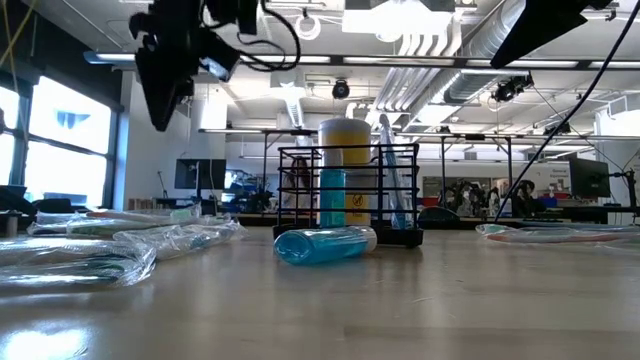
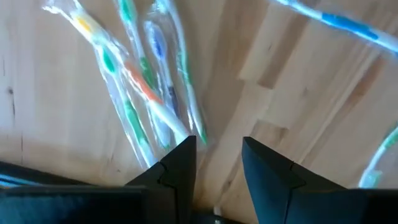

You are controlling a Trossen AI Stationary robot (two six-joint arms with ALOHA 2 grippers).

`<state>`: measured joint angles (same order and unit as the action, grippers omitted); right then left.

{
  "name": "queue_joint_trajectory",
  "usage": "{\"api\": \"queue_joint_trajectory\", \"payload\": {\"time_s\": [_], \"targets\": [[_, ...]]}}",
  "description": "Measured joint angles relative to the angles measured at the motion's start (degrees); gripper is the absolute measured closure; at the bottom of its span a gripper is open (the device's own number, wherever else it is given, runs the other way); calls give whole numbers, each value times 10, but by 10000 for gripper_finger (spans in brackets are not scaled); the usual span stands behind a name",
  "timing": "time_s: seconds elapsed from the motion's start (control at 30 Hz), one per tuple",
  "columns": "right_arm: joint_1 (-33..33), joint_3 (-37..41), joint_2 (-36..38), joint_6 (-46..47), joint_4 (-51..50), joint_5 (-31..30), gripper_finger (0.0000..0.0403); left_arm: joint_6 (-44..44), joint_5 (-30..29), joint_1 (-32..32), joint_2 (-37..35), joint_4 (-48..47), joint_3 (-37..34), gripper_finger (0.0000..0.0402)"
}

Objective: Pick & Place toothbrushing station
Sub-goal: Put the green toothbrush into the wire organizer

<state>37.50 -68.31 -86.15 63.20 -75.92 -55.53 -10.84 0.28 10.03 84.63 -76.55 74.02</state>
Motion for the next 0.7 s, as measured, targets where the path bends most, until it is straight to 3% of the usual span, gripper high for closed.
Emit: {"api": "queue_joint_trajectory", "payload": {"time_s": [0.4, 0.7], "targets": [[0, 0, 0, -17, 1, -29, 207, -7, 38, 191, -2, 134, -93, 279], [-1, 0, 0, -18, 1, -20, 207, -25, 38, 230, -2, 217, -154, 279]]}}
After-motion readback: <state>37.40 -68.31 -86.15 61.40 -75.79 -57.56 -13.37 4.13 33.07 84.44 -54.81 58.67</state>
